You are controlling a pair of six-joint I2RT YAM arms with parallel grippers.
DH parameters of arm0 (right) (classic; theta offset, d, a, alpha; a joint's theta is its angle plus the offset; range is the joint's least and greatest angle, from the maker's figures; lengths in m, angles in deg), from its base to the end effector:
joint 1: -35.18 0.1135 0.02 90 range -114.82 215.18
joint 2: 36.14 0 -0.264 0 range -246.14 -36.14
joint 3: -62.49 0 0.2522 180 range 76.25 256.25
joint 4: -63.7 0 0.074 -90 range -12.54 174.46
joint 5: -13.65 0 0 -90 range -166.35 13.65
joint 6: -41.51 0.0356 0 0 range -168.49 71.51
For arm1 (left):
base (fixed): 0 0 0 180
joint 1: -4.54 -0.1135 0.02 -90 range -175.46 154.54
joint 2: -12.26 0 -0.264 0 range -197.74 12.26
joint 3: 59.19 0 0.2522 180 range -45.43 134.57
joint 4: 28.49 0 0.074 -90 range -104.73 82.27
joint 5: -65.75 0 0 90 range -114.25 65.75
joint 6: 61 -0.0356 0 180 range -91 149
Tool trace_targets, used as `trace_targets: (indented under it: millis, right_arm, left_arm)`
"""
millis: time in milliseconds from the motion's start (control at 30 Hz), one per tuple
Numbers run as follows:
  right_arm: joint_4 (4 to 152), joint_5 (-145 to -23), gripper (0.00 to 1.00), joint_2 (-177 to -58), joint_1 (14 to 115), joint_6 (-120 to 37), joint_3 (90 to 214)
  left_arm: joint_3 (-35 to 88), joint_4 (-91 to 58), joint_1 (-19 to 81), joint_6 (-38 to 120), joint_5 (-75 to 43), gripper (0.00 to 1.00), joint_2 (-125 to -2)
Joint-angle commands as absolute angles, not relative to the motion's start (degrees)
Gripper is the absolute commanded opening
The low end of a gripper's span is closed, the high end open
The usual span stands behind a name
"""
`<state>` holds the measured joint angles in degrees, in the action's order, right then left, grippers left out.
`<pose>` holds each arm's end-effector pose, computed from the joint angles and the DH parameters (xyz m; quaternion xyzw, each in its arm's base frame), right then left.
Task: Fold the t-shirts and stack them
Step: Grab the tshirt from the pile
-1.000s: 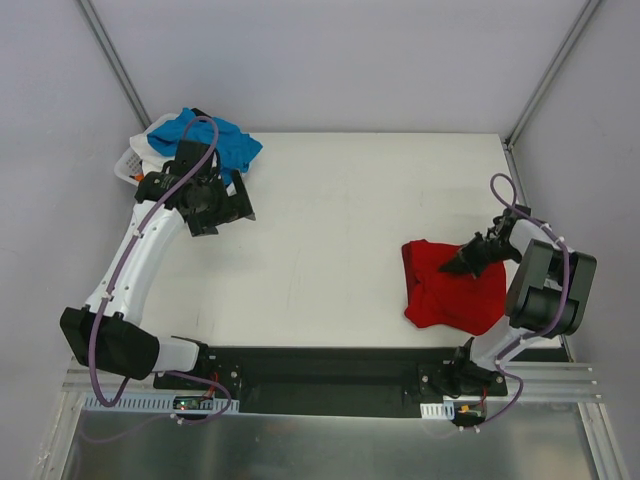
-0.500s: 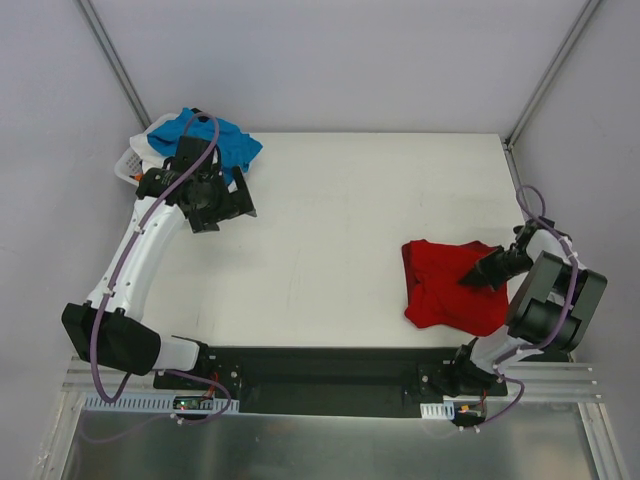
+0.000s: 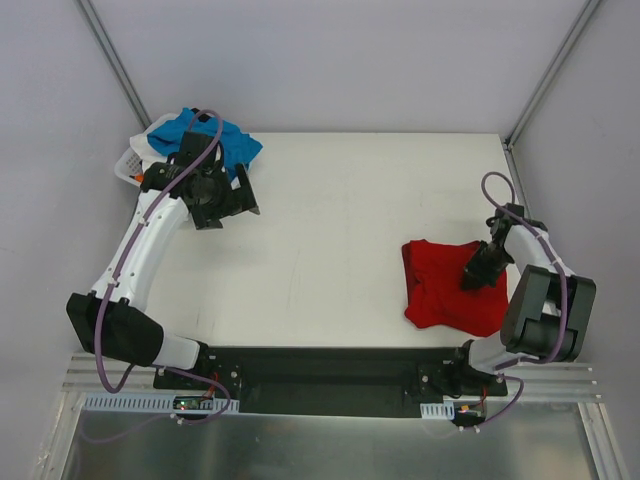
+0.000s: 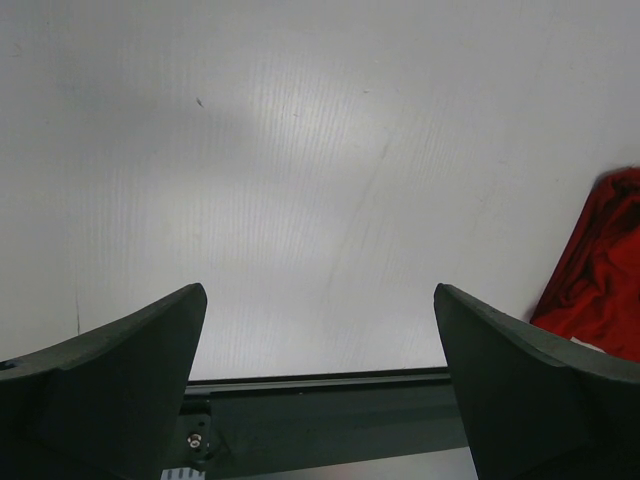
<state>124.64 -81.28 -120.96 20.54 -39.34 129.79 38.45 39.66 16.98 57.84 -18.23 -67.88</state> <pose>0.2509 -0.0624 0.1932 0.2007 0.9736 0.0379 0.1024 0.2772 -0.0650 0.3648 -0.1166 0.9332 -0.1648 0.2972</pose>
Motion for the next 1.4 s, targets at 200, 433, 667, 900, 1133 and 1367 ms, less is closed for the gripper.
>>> trace_targets:
  millis: [200, 433, 667, 900, 1133, 1367]
  right_arm:
    - [127.1, -73.9, 0.01, -125.0, 24.5, -40.6, 128.2]
    - [125.3, -78.4, 0.01, -132.6, 24.4, -39.3, 128.8]
    - [120.3, -75.0, 0.01, -133.1, 24.5, -41.6, 129.2]
    - [116.9, -74.4, 0.01, -134.9, 25.2, -41.3, 130.7]
    - [117.5, -73.3, 0.01, -136.3, 25.9, -40.7, 133.0]
    - [119.0, -69.0, 0.01, -134.8, 25.8, -40.8, 133.3]
  left_arm:
    - [40.0, 40.6, 18.0, 56.7, -16.9, 0.99, -67.1]
    - [40.0, 40.7, 18.1, 56.7, -17.1, 0.99, -66.8]
    - [40.0, 41.3, 18.1, 56.3, -17.7, 0.99, -66.4]
    - [40.6, 41.3, 18.1, 56.3, -17.3, 0.99, -66.7]
    - [41.0, 41.3, 18.1, 56.2, -17.1, 0.99, -66.1]
    - [40.1, 41.4, 18.2, 56.2, -16.7, 0.99, -65.9]
